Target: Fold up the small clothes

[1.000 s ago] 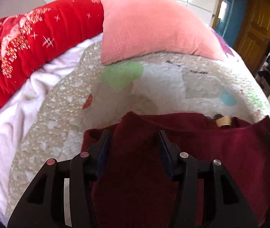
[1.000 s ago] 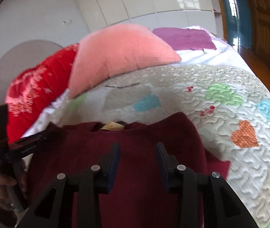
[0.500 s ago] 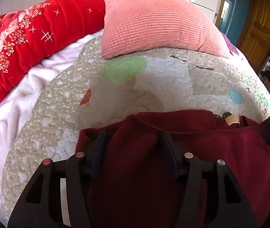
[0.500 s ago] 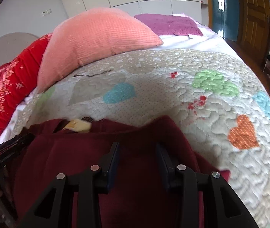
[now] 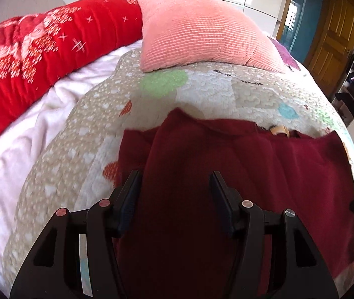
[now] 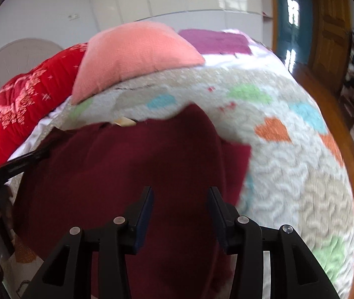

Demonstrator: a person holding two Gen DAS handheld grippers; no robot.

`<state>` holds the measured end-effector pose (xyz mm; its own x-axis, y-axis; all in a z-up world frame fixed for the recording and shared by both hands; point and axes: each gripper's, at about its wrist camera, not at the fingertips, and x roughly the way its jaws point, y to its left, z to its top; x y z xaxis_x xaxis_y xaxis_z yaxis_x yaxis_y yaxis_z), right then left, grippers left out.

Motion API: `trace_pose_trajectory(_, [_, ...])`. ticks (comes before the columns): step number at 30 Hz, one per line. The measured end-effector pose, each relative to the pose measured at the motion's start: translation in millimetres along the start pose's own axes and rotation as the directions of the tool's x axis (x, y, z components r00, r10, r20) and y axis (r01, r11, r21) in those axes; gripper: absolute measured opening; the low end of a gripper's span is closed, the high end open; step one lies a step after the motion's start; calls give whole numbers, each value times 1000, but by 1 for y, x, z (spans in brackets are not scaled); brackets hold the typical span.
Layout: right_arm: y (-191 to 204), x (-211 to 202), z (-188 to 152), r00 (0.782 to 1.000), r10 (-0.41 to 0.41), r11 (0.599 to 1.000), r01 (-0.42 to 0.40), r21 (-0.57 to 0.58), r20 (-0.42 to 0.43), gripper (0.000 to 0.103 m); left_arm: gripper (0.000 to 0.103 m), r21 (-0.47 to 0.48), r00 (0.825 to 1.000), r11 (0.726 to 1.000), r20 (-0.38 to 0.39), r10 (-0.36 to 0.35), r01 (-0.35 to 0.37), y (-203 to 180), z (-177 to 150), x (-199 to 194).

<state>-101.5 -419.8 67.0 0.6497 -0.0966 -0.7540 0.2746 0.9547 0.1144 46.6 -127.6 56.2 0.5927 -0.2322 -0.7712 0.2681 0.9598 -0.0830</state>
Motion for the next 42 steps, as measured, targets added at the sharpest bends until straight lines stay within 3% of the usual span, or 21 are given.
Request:
trace_pose_trajectory(6, [-5,16,-11,1000,-3,1000,3,12,-21,44,57,-7,1000,1000,-12,9,-9,5,-16,-17])
trace_pose_trajectory(13, [6,-16,-16,1000,23,1000,-23,19,-11,46,57,-61,999,998,-41,-27,25,21,-43,-31])
trace_pose_trajectory(15, [4,-26,-21,1000,17,1000,-18,26,4,49,57,-85,998,996,-52,-37,33,28,-50,-33])
trace_pose_trajectory(22, [-19,-34,-36,1000,-20,996,20,82,4,74,57,-167,996,984,-57,-70,59,52,-61,-37])
trace_pose_trajectory(26, [-37,-24,-44,999,-30,991,33,128,-29,75,66,-212,992,974,-77,-97,79,60,-62,-29])
trace_pose_trajectory(30, [-49,-13,-47,998,57,980,-52,194,-19,78,79,-268,986,957,-94,-138,108,62,-62,-16])
trace_pose_trajectory(37, [-52,6,-36,986,161,955,-168,243,50,79,80,-317,981,941,-103,-162,122,53,-57,-6])
trace_pose_trajectory(38, [-51,10,-35,979,196,945,-205,256,59,58,70,-311,981,943,-105,-162,122,49,-56,-5])
trace_pose_trajectory(39, [-50,15,-34,971,232,933,-238,271,55,49,61,-289,983,950,-106,-153,117,44,-55,-7])
trace_pose_trajectory(40, [-48,19,-34,975,219,933,-220,284,38,45,54,-261,985,959,-97,-139,110,38,-55,-10])
trace_pose_trajectory(41, [-45,18,-34,979,202,937,-205,282,41,39,37,-239,986,964,-90,-140,115,35,-55,-12])
trace_pose_trajectory(42, [-41,16,-34,980,197,941,-201,272,43,34,27,-211,987,970,-80,-140,121,32,-56,-17])
